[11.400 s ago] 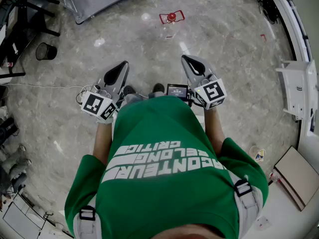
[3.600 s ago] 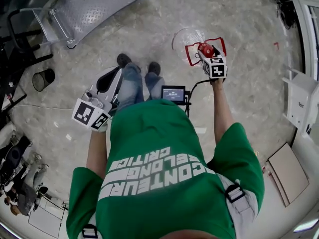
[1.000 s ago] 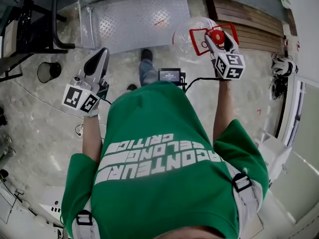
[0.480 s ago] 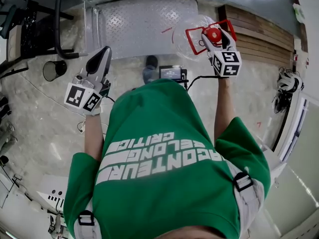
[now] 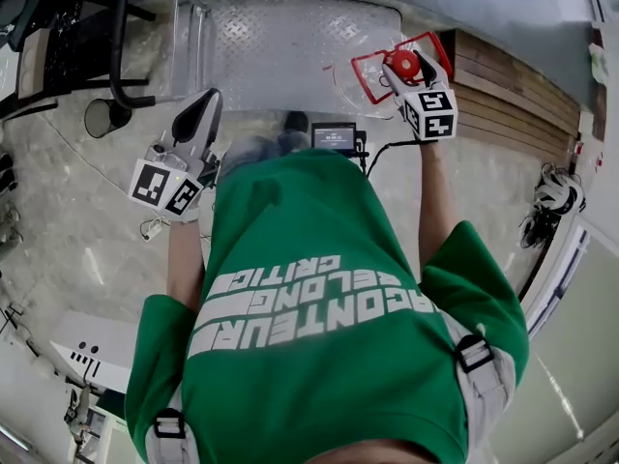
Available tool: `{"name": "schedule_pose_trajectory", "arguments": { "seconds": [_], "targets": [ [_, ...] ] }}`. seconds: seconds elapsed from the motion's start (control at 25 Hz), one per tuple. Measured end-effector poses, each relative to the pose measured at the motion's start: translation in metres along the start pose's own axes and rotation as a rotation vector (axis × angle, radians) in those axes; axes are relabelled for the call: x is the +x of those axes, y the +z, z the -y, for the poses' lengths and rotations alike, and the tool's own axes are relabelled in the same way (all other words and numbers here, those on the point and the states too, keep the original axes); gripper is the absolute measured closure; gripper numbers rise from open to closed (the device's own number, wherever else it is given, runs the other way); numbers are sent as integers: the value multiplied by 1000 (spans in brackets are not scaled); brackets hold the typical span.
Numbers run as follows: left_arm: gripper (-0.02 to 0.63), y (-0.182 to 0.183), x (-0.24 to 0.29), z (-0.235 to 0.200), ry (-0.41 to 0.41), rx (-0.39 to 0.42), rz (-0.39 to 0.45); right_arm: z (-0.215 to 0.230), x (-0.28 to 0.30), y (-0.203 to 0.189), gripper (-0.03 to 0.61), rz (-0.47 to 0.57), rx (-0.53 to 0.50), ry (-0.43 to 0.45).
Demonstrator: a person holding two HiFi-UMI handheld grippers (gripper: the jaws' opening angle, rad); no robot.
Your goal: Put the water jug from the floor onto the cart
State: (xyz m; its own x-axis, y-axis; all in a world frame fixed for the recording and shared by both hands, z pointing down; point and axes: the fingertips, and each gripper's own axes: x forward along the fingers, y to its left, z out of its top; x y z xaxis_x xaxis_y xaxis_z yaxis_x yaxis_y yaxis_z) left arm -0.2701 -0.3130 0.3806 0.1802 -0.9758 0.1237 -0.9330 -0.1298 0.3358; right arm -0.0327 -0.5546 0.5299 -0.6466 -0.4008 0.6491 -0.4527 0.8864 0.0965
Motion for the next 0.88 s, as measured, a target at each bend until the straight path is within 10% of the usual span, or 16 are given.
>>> {"name": "schedule_pose_trajectory", "arguments": {
  "seconds": [0.88],
  "targets": [
    [598, 17, 6, -117, 118, -58, -37, -86, 214, -9, 279, -299, -179, 256]
  ]
}}
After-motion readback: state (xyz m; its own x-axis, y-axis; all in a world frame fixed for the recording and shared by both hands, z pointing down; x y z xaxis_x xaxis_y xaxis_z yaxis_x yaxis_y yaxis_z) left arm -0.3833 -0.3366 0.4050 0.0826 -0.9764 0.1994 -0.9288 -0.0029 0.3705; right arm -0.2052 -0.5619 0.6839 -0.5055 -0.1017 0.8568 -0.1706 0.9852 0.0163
